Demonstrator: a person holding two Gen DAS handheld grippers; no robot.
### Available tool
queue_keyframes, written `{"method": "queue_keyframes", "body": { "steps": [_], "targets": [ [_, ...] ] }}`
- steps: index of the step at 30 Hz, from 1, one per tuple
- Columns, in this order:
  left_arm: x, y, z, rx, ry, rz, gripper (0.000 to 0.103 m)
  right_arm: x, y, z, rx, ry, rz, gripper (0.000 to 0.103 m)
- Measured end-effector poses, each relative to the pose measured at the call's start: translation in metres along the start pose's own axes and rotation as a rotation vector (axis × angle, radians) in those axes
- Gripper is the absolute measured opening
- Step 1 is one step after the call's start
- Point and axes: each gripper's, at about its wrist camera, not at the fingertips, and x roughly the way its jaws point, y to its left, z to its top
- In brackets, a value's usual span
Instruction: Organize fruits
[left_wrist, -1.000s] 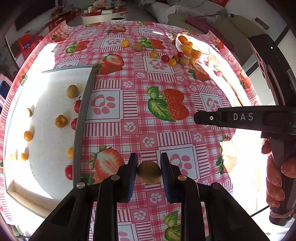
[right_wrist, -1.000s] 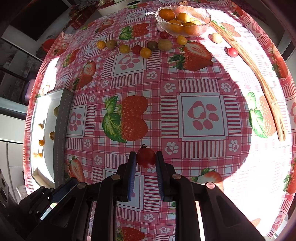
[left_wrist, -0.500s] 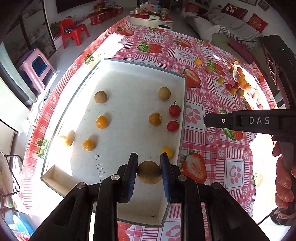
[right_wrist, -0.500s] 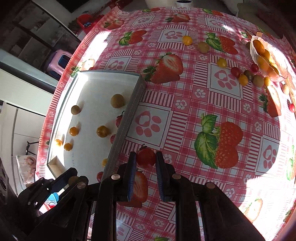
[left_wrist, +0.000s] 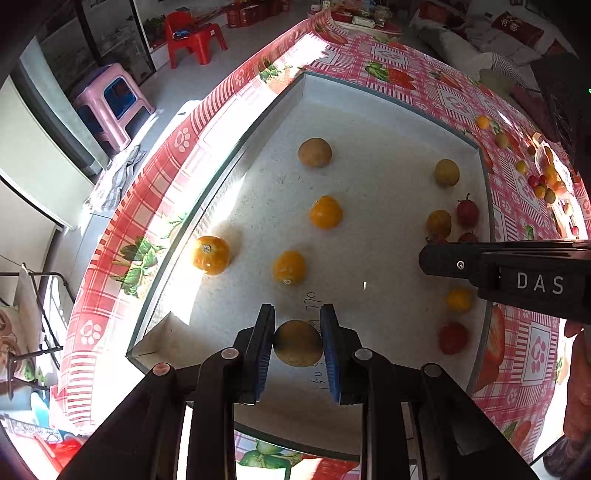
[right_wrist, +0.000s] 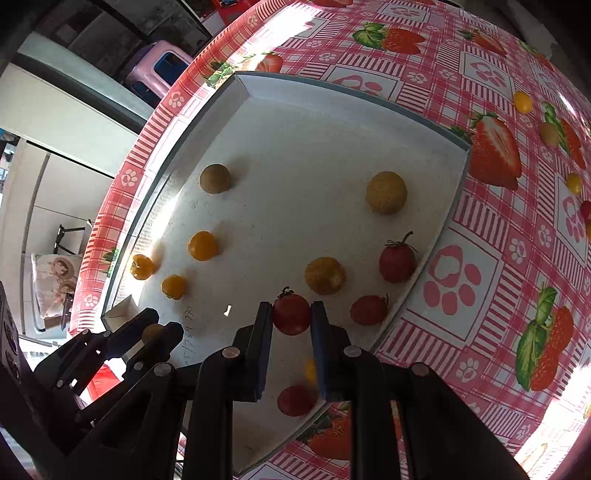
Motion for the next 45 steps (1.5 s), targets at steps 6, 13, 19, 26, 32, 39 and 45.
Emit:
{"method": "queue_keyframes", "body": {
  "steps": [6, 13, 19, 26, 32, 39, 45],
  "targets": [
    [0.005, -0.004, -0.003, 0.020, 0.024, 0.014, 0.027, 0.009, 0.007, -0.003, -0.048, 0.012, -0.047, 0.024],
    [-0.002, -0.004, -0.001, 0.031, -0.010, 0.041, 0.080, 0.008, 0.009, -0.003, -0.056, 0.023, -0.053, 0.035],
    [0.006, -0.001, 0.000, 0.015, 0.044, 0.039, 0.081, -0.012, 0.007, -0.008, -0.054, -0.007, -0.034, 0.060],
    [0.004, -0.005, 0.000, 0.032, 0.066, 0.030, 0.093, -0.037, 0.004, -0.010, -0.044, -0.043, -0.060, 0.084],
    [-0.001, -0.010, 0.006, 0.041, 0.067, 0.027, 0.103, -0.048, -0.002, -0.014, -0.031, -0.040, -0.104, 0.090],
    [-0.007, -0.015, 0.010, 0.039, 0.074, 0.075, 0.103, -0.050, -0.003, -0.014, -0.021, -0.048, -0.126, 0.103],
    [-0.008, -0.022, 0.010, 0.048, 0.088, 0.086, 0.103, -0.051, -0.004, -0.015, -0.017, -0.041, -0.129, 0.103]
  ]
}}
